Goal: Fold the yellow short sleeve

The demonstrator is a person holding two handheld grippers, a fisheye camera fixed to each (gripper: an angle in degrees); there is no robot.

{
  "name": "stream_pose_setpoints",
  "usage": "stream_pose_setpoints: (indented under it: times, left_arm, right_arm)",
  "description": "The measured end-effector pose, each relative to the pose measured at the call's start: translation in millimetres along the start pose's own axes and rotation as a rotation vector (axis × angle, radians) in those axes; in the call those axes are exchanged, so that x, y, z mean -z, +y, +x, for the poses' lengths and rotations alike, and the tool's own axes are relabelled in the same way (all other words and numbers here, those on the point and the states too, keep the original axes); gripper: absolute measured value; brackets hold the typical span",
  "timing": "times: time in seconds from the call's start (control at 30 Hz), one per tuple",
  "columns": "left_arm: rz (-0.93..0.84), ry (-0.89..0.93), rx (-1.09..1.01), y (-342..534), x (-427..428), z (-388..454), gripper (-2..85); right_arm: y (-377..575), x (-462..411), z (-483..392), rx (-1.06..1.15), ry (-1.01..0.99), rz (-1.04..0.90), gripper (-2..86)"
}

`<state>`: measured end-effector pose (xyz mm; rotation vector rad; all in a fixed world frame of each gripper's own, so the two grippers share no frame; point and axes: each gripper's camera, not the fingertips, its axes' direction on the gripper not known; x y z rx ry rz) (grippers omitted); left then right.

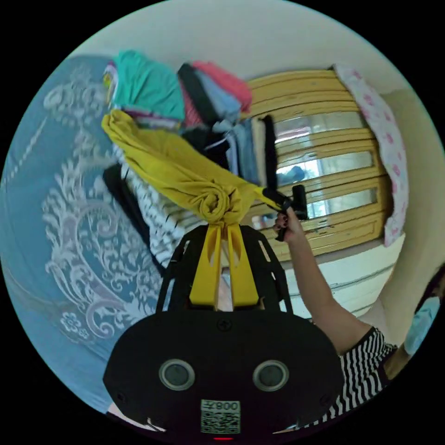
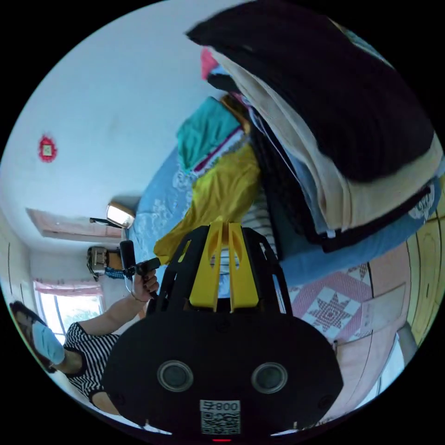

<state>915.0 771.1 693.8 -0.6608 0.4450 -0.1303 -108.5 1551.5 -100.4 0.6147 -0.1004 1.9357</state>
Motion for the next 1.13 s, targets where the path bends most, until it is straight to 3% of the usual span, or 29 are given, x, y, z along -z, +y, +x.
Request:
stream_pose_setpoints:
  times: [0.1, 0.33, 0.53, 0.8, 0.87, 0.97, 1.13]
  left_arm:
    - [-0.045, 0.043, 0.067, 10.2, -59.1, -43.5, 2.8]
    - [-0.042, 0.059, -0.007, 10.6, -130.3, -80.8, 3.0]
    - [-0.157, -0.056, 0.033, 25.4, -213.7, -136.2, 3.0]
    - [-0.153, 0.082, 0.158, 65.3, -220.8, -209.6, 1.5]
    - [-0.125, 0.155, 0.149, 73.7, -216.1, -215.0, 1.0]
    - [-0.099, 0.115, 0.087, 73.2, -212.8, -213.2, 0.5]
    - [-0.119, -0.005, 0.055, 55.0, -232.2, -230.9, 0.3]
  right_arm:
    - [-1.8, -16.9, 32.1, -0.015, 0.055, -0.06, 1.8]
    - [-13.5, -3.2, 48.0, 0.079, 0.164, -0.041, 2.0]
    - [-20.6, -44.7, 99.0, -0.044, 0.197, -0.104, 2.2]
    - [-7.9, -31.3, 121.9, -0.132, 0.076, 0.084, 2.4]
    - [2.3, -20.6, 114.6, -0.146, 0.082, 0.177, 1.9]
    - [8.7, -24.4, 80.9, -0.051, 0.045, 0.286, 0.9]
    - [-26.2, -102.4, 34.8, 0.021, 0.256, 0.033, 0.3]
